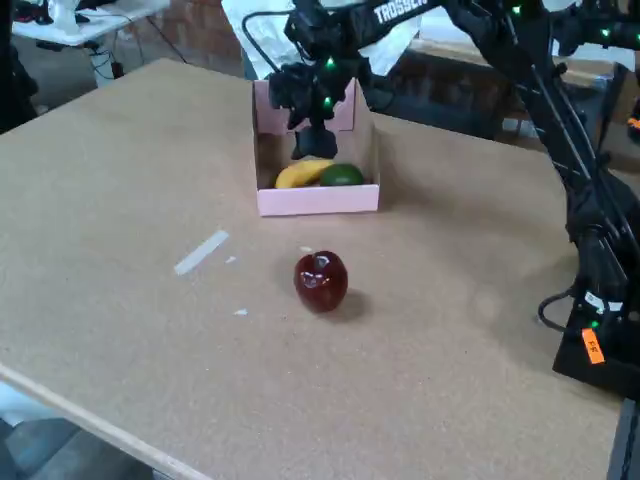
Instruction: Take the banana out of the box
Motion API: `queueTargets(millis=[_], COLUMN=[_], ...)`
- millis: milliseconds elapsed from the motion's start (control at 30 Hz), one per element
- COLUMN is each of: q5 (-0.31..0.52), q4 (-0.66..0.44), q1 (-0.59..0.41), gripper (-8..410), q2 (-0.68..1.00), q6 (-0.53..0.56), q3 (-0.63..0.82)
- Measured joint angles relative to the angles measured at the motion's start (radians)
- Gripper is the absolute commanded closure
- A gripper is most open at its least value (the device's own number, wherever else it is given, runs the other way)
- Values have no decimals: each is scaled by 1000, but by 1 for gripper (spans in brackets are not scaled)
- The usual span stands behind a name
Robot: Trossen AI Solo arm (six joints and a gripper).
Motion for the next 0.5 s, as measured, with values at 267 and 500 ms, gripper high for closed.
queueTargets(millis=[267,500], q5=[3,5], q4=[27,33], q1=[-35,-44], gripper=[74,74], q2=[58,99], q6=[-3,-4], q3=[-7,-8])
